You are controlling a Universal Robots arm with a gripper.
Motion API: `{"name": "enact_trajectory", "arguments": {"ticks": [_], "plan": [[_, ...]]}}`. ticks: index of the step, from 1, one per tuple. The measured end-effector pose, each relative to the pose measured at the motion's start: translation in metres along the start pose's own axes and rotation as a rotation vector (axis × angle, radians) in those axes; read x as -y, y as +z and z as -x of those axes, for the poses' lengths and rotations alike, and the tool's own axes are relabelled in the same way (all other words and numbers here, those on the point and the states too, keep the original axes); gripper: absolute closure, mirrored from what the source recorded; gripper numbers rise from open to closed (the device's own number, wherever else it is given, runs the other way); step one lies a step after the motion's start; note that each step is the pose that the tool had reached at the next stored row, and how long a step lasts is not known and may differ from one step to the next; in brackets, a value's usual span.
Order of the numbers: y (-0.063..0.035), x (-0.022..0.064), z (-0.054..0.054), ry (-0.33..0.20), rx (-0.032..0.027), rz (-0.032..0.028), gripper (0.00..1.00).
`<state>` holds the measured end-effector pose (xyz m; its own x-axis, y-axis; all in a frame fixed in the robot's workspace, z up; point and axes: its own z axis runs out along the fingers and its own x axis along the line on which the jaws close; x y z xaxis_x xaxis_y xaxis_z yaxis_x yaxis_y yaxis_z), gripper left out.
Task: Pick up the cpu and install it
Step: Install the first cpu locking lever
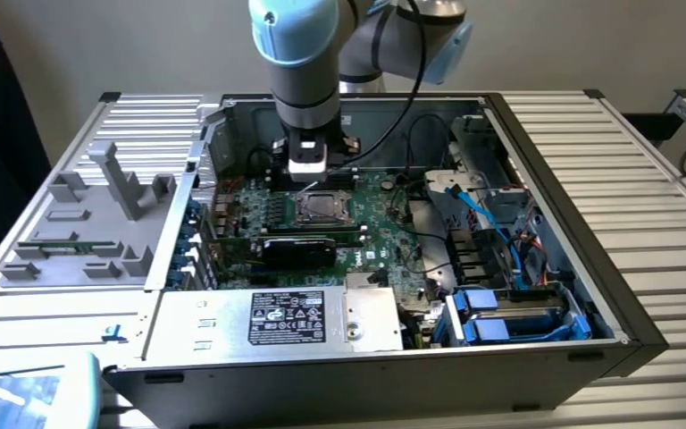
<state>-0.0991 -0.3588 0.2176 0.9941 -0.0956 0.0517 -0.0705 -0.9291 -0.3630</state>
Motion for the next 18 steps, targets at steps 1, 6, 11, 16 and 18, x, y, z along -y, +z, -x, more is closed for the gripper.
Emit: {"name": "enact_trajectory", "arguments": {"ticks": [1, 6, 11, 16, 18], "plan": [[-0.0028, 0.0008, 0.0029, 0.001, 0.0013, -0.0011, 0.88], [-0.0086, 0.0022, 0.0121, 0.005, 0.0114, -0.0123, 0.88], [-0.0087, 0.0022, 0.0128, 0.009, 0.0154, -0.0481, 0.88], [-0.0082, 0.002, 0.0127, 0.009, 0.0151, -0.0466, 0.88], [-0.0076, 0.0018, 0.0124, 0.008, 0.0137, -0.0466, 0.88]]}}
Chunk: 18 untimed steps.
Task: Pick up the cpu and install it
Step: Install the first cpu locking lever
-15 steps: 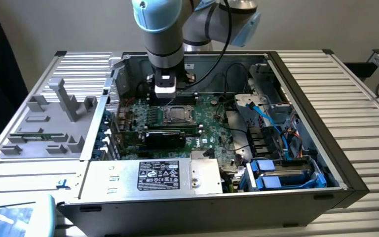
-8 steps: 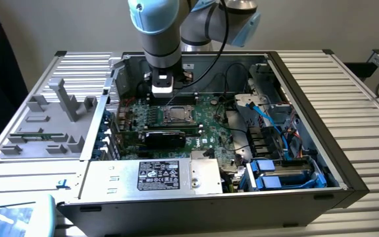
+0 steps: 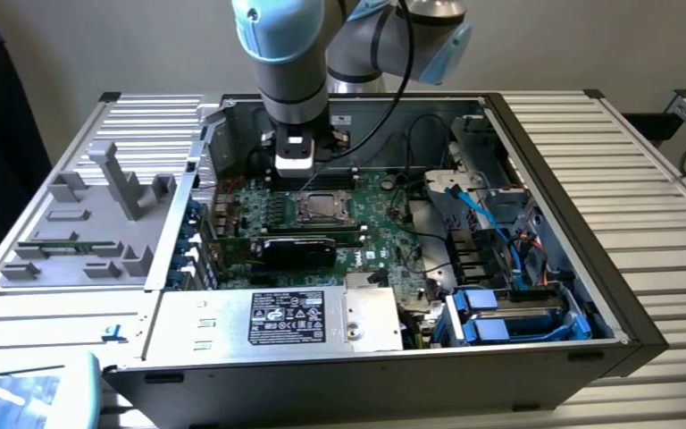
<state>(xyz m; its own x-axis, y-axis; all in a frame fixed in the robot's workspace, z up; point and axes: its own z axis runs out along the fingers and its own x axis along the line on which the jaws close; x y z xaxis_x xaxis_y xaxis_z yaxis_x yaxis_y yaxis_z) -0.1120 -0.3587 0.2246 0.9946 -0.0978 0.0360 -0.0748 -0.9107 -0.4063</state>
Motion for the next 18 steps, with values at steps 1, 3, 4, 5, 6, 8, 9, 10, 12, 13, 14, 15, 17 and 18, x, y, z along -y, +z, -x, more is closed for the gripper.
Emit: {"name": "enact_trajectory", "arguments": {"ticks": [1, 3, 4, 5, 6, 8, 9, 10, 12, 13, 14, 15, 17, 18], "plan": [[0.0002, -0.0001, -0.0001, 0.0, -0.0009, 0.0, 0.88], [0.0005, -0.0002, -0.0003, -0.001, -0.0017, 0.0001, 0.88], [0.0008, -0.0003, -0.0004, -0.001, -0.0019, 0.0, 0.88], [0.001, -0.0004, -0.0005, -0.001, -0.0019, -0.0002, 0.88], [0.001, -0.0004, -0.0006, -0.001, -0.0019, 0.0, 0.88], [0.0012, -0.0004, -0.0013, -0.001, -0.0019, -0.0003, 0.88], [0.0015, -0.0004, -0.0019, -0.001, -0.0021, -0.0005, 0.88], [0.0016, -0.0004, -0.0026, -0.001, -0.0021, -0.0004, 0.88], [0.0017, -0.0003, -0.004, -0.001, -0.0018, 0.0, 0.88], [0.0018, -0.0003, -0.0048, -0.001, -0.0019, -0.0001, 0.88], [0.0021, -0.0003, -0.0056, -0.001, -0.0021, -0.0003, 0.88], [0.0024, -0.0004, -0.0061, -0.001, -0.0022, -0.0003, 0.88], [0.0032, -0.0007, -0.007, 0.0, -0.0024, -0.0001, 0.88], [0.004, -0.001, -0.0074, 0.0, -0.0025, -0.0001, 0.88]]}}
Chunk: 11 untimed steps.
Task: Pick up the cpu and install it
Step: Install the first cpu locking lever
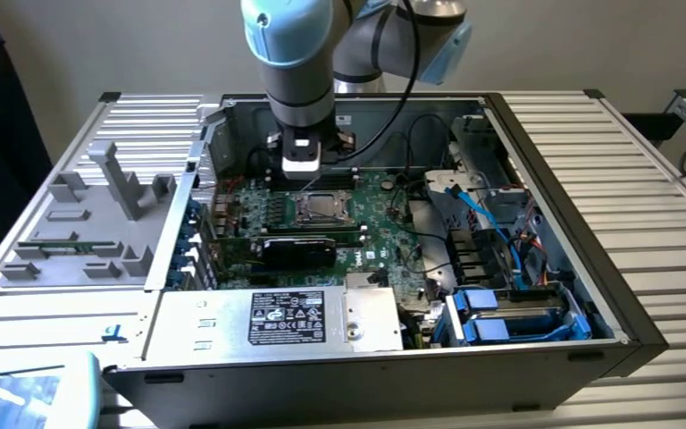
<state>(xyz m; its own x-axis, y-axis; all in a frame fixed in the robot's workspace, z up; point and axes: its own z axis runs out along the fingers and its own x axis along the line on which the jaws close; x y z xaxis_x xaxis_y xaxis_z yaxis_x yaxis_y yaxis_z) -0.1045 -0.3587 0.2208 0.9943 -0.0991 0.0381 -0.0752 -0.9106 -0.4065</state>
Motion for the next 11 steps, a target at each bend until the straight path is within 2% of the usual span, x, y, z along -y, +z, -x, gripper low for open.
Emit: {"name": "enact_trajectory", "arguments": {"ticks": [11], "plan": [[0.0051, -0.0023, -0.0027, 0.003, -0.0012, 0.0001, 0.88]]}}
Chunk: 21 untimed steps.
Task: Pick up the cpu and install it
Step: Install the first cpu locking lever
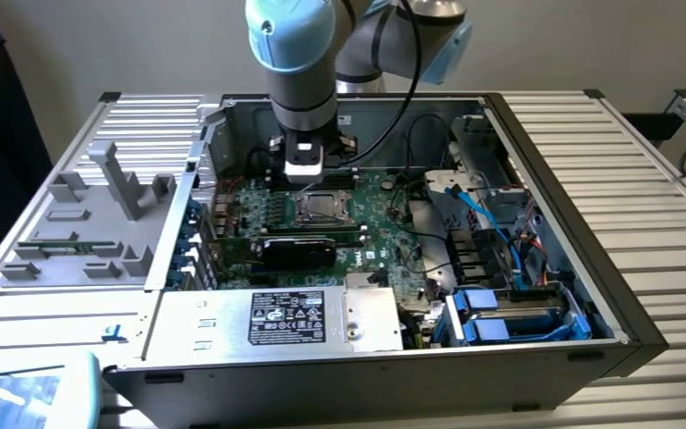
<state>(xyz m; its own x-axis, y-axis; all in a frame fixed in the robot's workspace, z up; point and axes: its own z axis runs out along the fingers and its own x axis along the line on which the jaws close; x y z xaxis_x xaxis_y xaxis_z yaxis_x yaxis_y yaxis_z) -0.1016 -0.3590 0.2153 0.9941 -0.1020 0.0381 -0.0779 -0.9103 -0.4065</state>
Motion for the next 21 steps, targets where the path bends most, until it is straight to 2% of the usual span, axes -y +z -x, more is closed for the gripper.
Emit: {"name": "enact_trajectory", "arguments": {"ticks": [21], "plan": [[0.0096, -0.0043, -0.0036, 0.008, -0.0037, 0.0027, 0.88]]}}
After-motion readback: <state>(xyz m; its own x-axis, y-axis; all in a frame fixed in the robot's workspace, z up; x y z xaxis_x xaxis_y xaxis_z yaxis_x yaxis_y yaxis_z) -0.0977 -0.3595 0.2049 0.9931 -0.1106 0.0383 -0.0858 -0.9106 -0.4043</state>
